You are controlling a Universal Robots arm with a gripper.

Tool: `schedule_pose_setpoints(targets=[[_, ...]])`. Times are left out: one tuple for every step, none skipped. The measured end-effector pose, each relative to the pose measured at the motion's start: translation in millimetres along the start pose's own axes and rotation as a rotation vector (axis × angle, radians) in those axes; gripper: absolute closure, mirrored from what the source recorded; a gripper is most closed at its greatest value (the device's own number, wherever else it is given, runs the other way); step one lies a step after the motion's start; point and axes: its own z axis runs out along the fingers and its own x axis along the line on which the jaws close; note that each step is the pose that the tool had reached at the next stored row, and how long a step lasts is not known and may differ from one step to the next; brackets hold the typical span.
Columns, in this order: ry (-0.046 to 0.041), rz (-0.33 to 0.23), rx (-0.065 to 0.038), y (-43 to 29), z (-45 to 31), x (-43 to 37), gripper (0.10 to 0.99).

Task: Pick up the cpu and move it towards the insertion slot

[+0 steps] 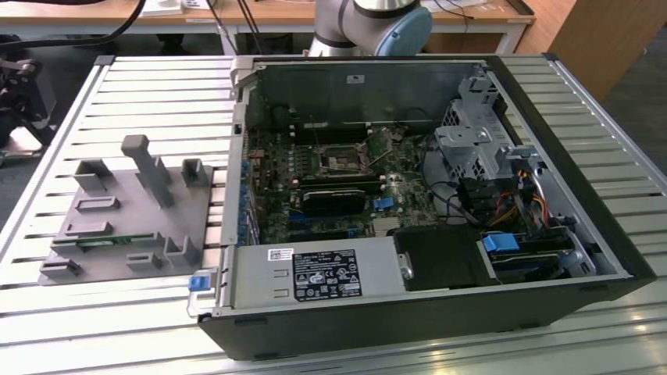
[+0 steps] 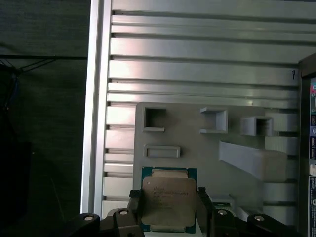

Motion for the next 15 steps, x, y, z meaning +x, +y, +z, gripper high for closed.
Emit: schedule_pose_setpoints(targets=[[0.0,0.0,0.0,0.1,-1.1,0.0,0.561],[0.0001,0.0,0.0,0.1,-2.2,0.0,0.561],[0.0001,0.0,0.0,0.2,-3.2,0.0,0.561],[0.0001,0.0,0.0,0.3,-4.2,0.0,0.561],[0.0001,0.0,0.0,0.3,-5.1,0.0,0.561],[0.0001,0.0,0.0,0.4,-6.0,0.0,0.561],[0.0,0.0,0.0,0.4,-6.8,0.0,0.561],[0.0,0.0,0.0,0.4,-7.6,0.0,0.561],[0.0001,0.0,0.0,0.5,-8.5,-0.1,0.561],[0.0,0.0,0.0,0.5,-9.2,-0.1,0.561],[0.0,0.0,0.0,0.5,-9.8,0.0,0.561],[-0.0001,0.0,0.0,0.5,-10.3,0.0,0.561],[0.0,0.0,0.0,0.6,-10.9,-0.1,0.561],[0.0001,0.0,0.0,0.6,-11.6,-0.1,0.561],[0.0001,0.0,0.0,0.7,-12.2,-0.1,0.561]])
